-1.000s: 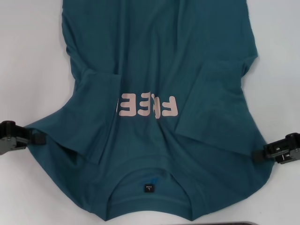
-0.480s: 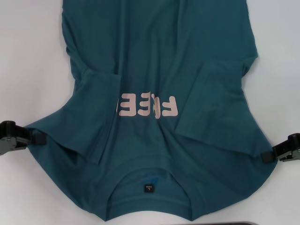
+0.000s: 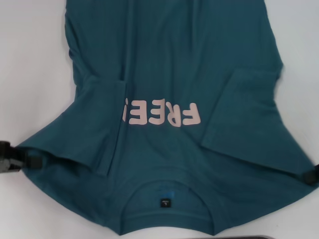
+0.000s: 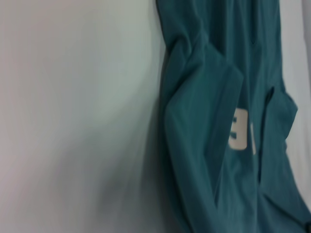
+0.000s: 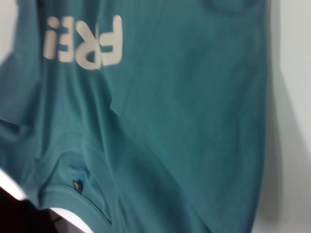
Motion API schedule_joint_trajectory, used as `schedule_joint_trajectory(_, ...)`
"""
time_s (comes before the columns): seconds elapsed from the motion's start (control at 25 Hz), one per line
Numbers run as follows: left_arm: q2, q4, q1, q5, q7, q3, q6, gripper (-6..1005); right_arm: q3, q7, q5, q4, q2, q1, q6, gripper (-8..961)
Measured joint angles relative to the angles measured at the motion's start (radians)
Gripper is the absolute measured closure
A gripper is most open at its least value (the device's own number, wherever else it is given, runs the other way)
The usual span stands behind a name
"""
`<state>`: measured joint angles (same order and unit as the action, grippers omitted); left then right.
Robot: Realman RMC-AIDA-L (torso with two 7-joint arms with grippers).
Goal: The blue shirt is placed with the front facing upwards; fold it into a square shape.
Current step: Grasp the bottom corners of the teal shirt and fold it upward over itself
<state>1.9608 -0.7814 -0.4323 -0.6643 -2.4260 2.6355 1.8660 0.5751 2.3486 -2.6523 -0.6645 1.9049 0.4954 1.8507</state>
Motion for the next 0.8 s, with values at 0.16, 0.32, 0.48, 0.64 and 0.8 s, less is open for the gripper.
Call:
schedule_joint_trajectory(0.16,-0.002,-0.022,0.011,0.039,0.001,-0.014,0.042,988,-0.001,0.013,-0.013,-0.072,-0.001,-0.008,0.058,914)
schedule_joint_trajectory(0.32,0.023,-0.082,0.032,0.082,0.012,-0.036,0.1,987,0.006,0.013,-0.044,-0.088,0.002,-0.005,0.083,910)
schedule_joint_trajectory(0.48,0.03,-0.114,0.058,0.1,0.012,-0.039,0.125,987,0.009,0.007,-0.074,-0.088,0.008,-0.004,0.096,905)
schedule_joint_trajectory(0.64,0.029,-0.12,0.071,0.101,0.014,-0.035,0.138,987,0.009,0.004,-0.08,-0.088,0.009,-0.007,0.102,901)
schedule_joint_trajectory(0.8,0.028,-0.121,0.069,0.1,0.022,-0.048,0.149,987,0.007,0.002,-0.078,-0.089,0.006,-0.004,0.104,896)
